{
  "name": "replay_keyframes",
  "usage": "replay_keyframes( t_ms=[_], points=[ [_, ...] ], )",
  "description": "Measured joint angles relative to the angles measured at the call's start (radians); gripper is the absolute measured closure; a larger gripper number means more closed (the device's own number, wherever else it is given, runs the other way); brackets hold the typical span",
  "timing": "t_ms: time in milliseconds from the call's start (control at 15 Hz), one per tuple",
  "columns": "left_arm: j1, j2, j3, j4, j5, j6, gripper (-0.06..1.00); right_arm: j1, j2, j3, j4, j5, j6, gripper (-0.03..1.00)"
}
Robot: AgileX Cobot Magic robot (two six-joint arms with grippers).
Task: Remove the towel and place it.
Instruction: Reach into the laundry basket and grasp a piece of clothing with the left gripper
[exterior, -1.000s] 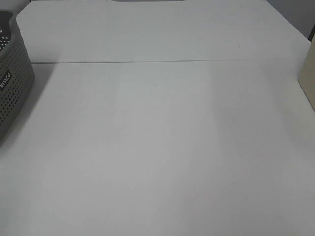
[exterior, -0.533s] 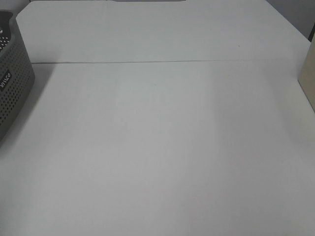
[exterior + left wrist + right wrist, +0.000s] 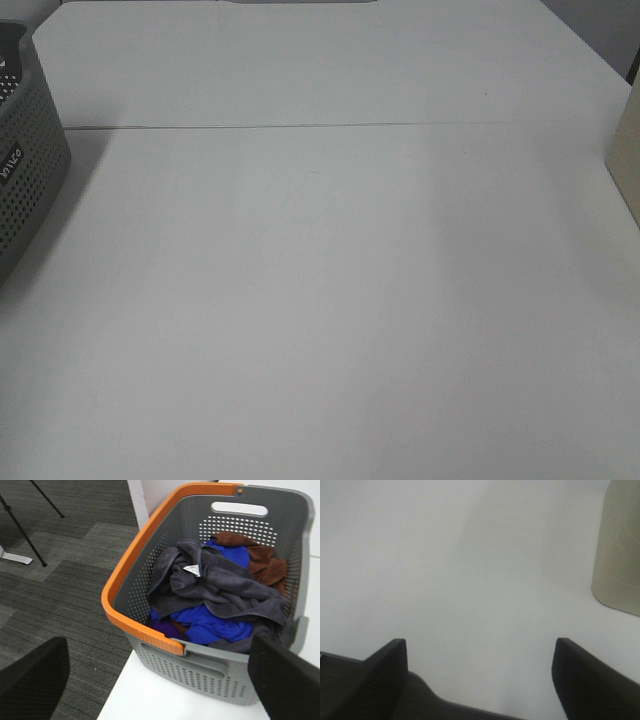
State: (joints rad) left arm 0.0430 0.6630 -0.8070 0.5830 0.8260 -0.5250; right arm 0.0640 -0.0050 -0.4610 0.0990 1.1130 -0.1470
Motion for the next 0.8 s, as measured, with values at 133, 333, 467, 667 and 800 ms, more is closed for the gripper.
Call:
replay_keyframes(
  t_ms=[133, 333, 467, 667, 800],
  points=[
    [0.001, 0.100, -0.047, 0.065, -0.028, -0.086, 0.04, 0.000, 0.000, 0.000, 0.000, 0.000, 0.000, 0.20],
    [0.001, 0.231, -0.118, 0.078, -0.046, -0.137, 0.04, 0.000, 0.000, 0.000, 0.000, 0.000, 0.000, 0.20],
    [0.001, 0.334, -0.186, 0.083, -0.049, -0.146, 0.04, 0.000, 0.000, 0.000, 0.000, 0.000, 0.000, 0.20],
    [0.001, 0.479, -0.264, 0.089, -0.053, -0.203, 0.04, 0.000, 0.000, 0.000, 0.000, 0.000, 0.000, 0.20],
    [0.001, 0.558, -0.296, 0.100, -0.055, -0.248, 0.04, 0.000, 0.000, 0.000, 0.000, 0.000, 0.000, 0.20]
  ],
)
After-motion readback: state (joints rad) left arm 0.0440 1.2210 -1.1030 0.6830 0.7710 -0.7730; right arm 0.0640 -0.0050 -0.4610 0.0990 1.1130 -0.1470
